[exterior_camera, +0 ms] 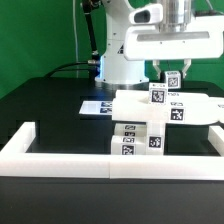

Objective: Assemble chair

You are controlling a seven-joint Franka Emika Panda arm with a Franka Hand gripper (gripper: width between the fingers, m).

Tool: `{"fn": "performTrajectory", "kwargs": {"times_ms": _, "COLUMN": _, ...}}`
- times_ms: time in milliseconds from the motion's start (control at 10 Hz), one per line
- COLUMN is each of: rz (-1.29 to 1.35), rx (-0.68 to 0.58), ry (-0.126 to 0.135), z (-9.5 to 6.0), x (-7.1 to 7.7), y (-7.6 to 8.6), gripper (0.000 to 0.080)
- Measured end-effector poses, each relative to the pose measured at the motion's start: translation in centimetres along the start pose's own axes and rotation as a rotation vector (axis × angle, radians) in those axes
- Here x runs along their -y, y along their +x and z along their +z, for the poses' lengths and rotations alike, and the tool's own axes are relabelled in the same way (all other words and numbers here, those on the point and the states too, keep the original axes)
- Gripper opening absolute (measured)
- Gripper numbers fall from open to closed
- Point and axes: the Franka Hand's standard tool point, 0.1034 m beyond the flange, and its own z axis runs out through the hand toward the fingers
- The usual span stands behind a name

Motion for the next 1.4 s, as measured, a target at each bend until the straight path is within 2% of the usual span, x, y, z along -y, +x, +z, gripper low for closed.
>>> {"fn": "performTrajectory", "kwargs": {"times_ms": 400, "rz": 0.014, "rx": 0.003, "ry": -0.002, "z": 0.1, "x": 0.0, "y": -0.1, "gripper": 0.0287}}
{"fn": "performTrajectory", "kwargs": {"times_ms": 500, "rz": -0.041, "rx": -0.008, "ry": -0.026, "z": -0.8, "x": -0.3, "y": 0.4, "gripper": 0.0287}}
{"fn": "performTrajectory", "kwargs": {"times_ms": 700, "rz": -0.062, "rx": -0.032, "ry": -0.011, "z": -3.1, "x": -0.8, "y": 2.3, "gripper": 0.0287}}
{"fn": "performTrajectory", "kwargs": {"times_ms": 800, "rz": -0.096, "rx": -0.039, "ry": -0.011, "z": -3.5, "x": -1.1, "y": 3.3, "gripper": 0.0287}}
{"fn": "performTrajectory", "kwargs": {"times_ms": 900, "rz": -0.117, "rx": -0.035, "ry": -0.014, "z": -3.6, "x": -1.3, "y": 4.2, "gripper": 0.0287}}
{"fn": "performTrajectory", "kwargs": {"times_ms": 1200, "rz": -0.124, "rx": -0.03, "ry": -0.018, "z": -3.2, "x": -1.4, "y": 4.1, "gripper": 0.0287}}
{"fn": "performTrajectory", "kwargs": {"times_ms": 1400, "rz": -0.207, "rx": -0.039, "ry": -0.033, "z": -3.1, "x": -2.6, "y": 6.1, "gripper": 0.0287}}
